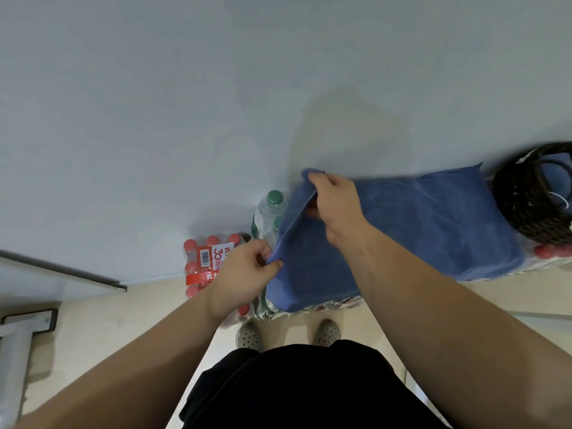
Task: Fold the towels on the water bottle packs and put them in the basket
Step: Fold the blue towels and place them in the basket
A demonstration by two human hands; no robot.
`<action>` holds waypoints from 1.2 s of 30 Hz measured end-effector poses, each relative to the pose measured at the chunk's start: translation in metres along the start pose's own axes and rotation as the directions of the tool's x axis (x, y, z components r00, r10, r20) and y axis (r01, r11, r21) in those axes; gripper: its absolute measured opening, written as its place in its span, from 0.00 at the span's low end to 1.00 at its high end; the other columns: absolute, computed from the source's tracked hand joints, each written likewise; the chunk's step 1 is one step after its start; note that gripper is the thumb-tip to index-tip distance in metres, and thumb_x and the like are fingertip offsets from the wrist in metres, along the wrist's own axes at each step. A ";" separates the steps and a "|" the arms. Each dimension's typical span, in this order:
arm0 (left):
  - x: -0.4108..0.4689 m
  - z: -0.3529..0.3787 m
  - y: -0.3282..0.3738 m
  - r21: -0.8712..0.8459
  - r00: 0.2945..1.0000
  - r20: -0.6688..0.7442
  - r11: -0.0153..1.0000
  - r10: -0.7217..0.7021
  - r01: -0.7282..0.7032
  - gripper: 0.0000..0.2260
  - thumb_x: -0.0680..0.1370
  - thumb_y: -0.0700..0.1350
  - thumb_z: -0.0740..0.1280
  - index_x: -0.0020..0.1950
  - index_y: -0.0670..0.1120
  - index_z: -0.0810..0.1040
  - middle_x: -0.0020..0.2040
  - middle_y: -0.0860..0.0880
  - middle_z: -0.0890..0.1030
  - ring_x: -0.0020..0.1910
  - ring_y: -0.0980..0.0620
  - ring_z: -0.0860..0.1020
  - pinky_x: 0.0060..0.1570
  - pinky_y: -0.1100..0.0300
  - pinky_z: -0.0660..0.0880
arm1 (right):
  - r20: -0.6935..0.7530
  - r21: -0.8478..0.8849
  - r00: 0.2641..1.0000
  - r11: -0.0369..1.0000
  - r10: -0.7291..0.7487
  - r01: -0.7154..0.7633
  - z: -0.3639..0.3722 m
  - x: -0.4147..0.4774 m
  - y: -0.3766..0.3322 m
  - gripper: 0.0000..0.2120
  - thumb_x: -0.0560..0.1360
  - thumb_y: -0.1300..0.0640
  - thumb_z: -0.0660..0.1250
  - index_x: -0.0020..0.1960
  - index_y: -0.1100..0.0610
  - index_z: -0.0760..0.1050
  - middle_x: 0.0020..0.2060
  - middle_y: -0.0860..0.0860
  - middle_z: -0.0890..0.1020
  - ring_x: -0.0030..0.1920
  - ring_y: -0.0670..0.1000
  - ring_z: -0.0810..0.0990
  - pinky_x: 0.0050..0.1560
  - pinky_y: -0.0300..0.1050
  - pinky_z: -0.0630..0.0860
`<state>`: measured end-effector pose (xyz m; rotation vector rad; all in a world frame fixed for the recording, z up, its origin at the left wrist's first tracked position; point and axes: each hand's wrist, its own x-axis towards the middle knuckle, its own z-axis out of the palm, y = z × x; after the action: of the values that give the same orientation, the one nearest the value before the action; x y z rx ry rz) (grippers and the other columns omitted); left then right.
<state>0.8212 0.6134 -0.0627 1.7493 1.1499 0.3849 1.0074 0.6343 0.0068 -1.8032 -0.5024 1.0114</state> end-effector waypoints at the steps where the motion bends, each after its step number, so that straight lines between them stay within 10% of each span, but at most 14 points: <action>1: -0.002 -0.003 -0.002 -0.065 1.000 0.021 0.998 -0.019 0.021 0.07 0.74 0.44 0.70 0.39 0.44 0.75 0.35 0.48 0.78 0.35 0.51 0.76 0.39 0.55 0.72 | 0.020 0.064 1.000 0.998 0.006 -0.008 0.006 0.000 -0.004 0.14 0.73 0.50 0.67 0.43 0.62 0.81 0.40 0.58 0.84 0.48 0.62 0.84 0.53 0.66 0.80; 5: -0.014 -0.022 -0.005 -0.330 0.992 0.116 0.940 -0.051 0.087 0.10 0.74 0.48 0.69 0.50 0.43 0.77 0.43 0.46 0.82 0.42 0.49 0.80 0.45 0.50 0.76 | 0.118 0.203 0.993 0.978 0.019 -0.043 0.031 0.004 -0.009 0.10 0.81 0.53 0.63 0.46 0.55 0.81 0.47 0.55 0.84 0.50 0.56 0.83 0.54 0.57 0.82; 14: -0.048 -0.025 -0.025 -0.437 0.915 0.296 0.814 -0.273 0.384 0.09 0.76 0.44 0.68 0.50 0.38 0.78 0.35 0.51 0.80 0.31 0.59 0.74 0.32 0.66 0.69 | 0.151 -0.157 0.986 0.987 0.066 -0.042 0.059 0.016 0.011 0.16 0.79 0.50 0.67 0.44 0.64 0.75 0.39 0.56 0.74 0.42 0.54 0.74 0.44 0.50 0.77; 18: -0.053 -0.021 -0.014 -0.508 0.950 0.214 0.804 -0.229 0.308 0.05 0.78 0.35 0.65 0.43 0.42 0.76 0.32 0.50 0.77 0.31 0.55 0.73 0.31 0.66 0.69 | 0.197 -0.085 0.978 0.995 0.066 -0.050 0.050 0.018 0.003 0.09 0.80 0.53 0.67 0.47 0.59 0.76 0.44 0.56 0.81 0.46 0.54 0.83 0.48 0.49 0.84; 26: -0.034 0.000 0.059 -0.533 0.961 0.254 0.845 0.110 0.043 0.09 0.73 0.31 0.65 0.49 0.42 0.74 0.33 0.34 0.72 0.34 0.46 0.67 0.36 0.50 0.62 | 0.118 0.076 0.990 0.995 -0.074 0.065 -0.012 0.030 -0.023 0.06 0.78 0.61 0.68 0.43 0.54 0.75 0.31 0.51 0.78 0.26 0.48 0.78 0.30 0.42 0.78; 36: 0.005 0.128 0.153 -0.382 0.933 0.333 0.924 0.133 0.004 0.11 0.74 0.40 0.69 0.56 0.47 0.78 0.34 0.44 0.77 0.34 0.49 0.71 0.38 0.54 0.69 | 0.090 -0.015 0.959 0.963 -0.268 0.270 -0.152 0.080 -0.027 0.10 0.78 0.66 0.61 0.46 0.50 0.68 0.34 0.58 0.74 0.33 0.54 0.76 0.31 0.47 0.78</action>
<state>0.9918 0.5353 0.0042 1.4431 0.7037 0.2921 1.1798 0.6194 0.0261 -1.6648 -0.7961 0.8989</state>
